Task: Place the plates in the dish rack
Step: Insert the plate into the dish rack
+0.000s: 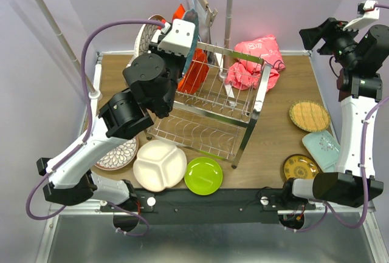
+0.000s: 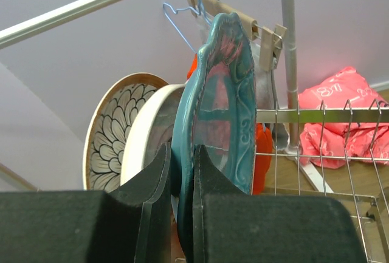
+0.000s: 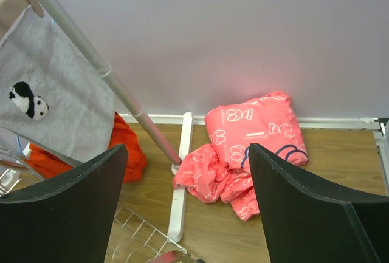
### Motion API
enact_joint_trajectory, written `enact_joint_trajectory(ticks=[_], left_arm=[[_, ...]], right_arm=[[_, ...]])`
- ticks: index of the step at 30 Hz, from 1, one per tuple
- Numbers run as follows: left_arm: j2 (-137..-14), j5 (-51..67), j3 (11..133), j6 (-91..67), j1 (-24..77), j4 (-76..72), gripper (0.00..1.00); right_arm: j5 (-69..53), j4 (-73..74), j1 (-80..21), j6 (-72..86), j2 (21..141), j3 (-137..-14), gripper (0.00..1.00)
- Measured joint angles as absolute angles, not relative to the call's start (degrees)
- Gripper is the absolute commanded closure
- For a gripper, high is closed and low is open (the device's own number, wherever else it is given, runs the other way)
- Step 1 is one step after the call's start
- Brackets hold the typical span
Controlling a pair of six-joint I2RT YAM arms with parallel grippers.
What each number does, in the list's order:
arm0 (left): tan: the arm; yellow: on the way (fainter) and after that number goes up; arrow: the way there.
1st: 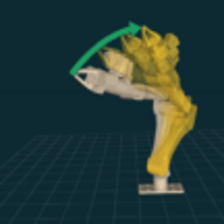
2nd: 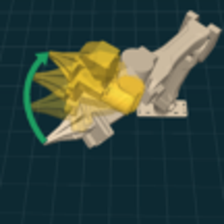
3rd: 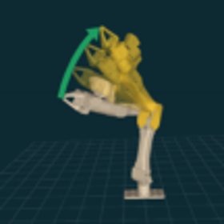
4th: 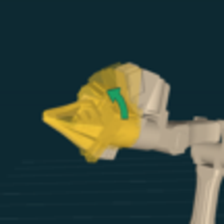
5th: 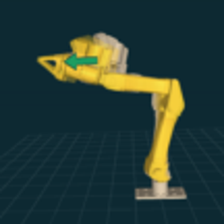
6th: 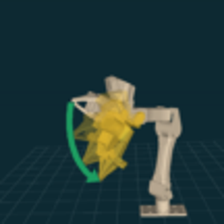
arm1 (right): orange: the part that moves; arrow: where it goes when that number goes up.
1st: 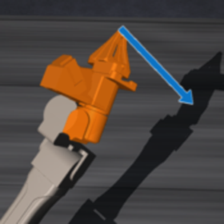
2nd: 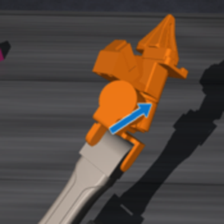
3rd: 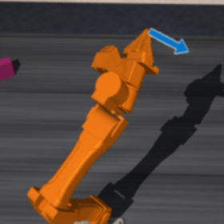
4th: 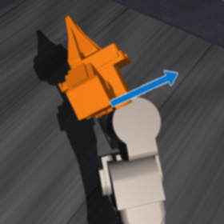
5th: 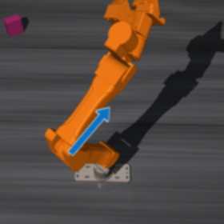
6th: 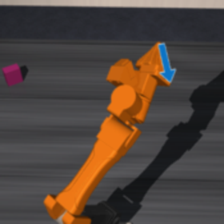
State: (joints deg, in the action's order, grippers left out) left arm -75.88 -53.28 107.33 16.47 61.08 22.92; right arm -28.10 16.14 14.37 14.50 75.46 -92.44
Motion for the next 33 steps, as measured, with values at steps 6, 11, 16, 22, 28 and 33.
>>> enact_joint_trajectory(ticks=[6, 11, 16, 22, 28, 33], left_arm=[[-75.85, -51.86, 104.51, 16.23, 59.99, 22.92, 1.0], [-75.77, -51.16, 102.24, 16.19, 58.78, 22.96, 1.0], [-75.24, -50.15, 101.08, 15.59, 58.08, 23.05, 1.0], [-73.65, -49.23, 98.91, 14.76, 57.36, 23.03, 1.0], [-73.41, -48.75, 97.51, 13.63, 56.69, 23.03, 1.0], [-73.41, -48.75, 97.21, 12.6, 56.34, 23.14, 1.0]], right_arm=[[-28.1, 16.14, 14.37, 14.52, 75.33, -91.79, 0.11], [-28.1, 16.19, 14.37, 14.52, 75.09, -91.29, 0.11], [-28.1, 16.19, 14.37, 14.5, 74.78, -90.78, 0.11], [-28.1, 16.19, 14.37, 14.52, 74.76, -90.72, 0.11], [-28.1, 16.19, 14.37, 14.52, 74.76, -90.72, 0.11], [-28.1, 16.19, 14.37, 14.52, 74.67, -90.67, 0.11]])
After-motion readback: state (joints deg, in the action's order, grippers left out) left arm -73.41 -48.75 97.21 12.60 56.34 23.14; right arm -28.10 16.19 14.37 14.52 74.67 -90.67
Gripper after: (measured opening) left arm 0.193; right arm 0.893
